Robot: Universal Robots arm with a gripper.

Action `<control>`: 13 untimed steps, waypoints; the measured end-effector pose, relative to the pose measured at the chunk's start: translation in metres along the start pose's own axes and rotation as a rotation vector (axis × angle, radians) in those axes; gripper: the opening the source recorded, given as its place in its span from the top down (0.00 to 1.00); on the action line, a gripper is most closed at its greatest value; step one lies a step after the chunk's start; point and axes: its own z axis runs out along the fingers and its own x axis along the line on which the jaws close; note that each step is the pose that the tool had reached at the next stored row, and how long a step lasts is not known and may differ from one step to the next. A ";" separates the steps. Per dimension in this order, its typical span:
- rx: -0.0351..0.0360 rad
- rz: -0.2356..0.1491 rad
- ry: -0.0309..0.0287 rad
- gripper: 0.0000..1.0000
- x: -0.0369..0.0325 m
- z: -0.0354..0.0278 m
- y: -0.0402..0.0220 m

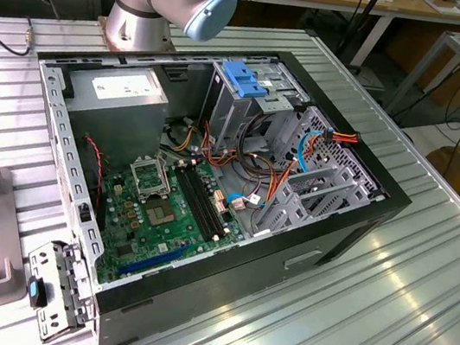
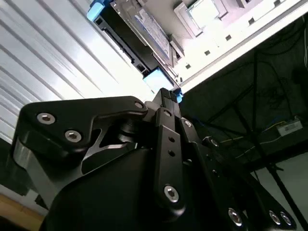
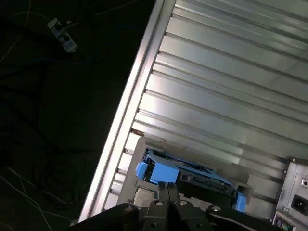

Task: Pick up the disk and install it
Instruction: 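Pick up the disk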

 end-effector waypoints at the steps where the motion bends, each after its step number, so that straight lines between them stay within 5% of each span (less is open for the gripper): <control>1: -0.0003 -0.040 0.0018 0.89 0.0000 0.0000 0.0000; 13: -0.0018 -0.250 0.0108 0.89 0.0000 0.0000 0.0000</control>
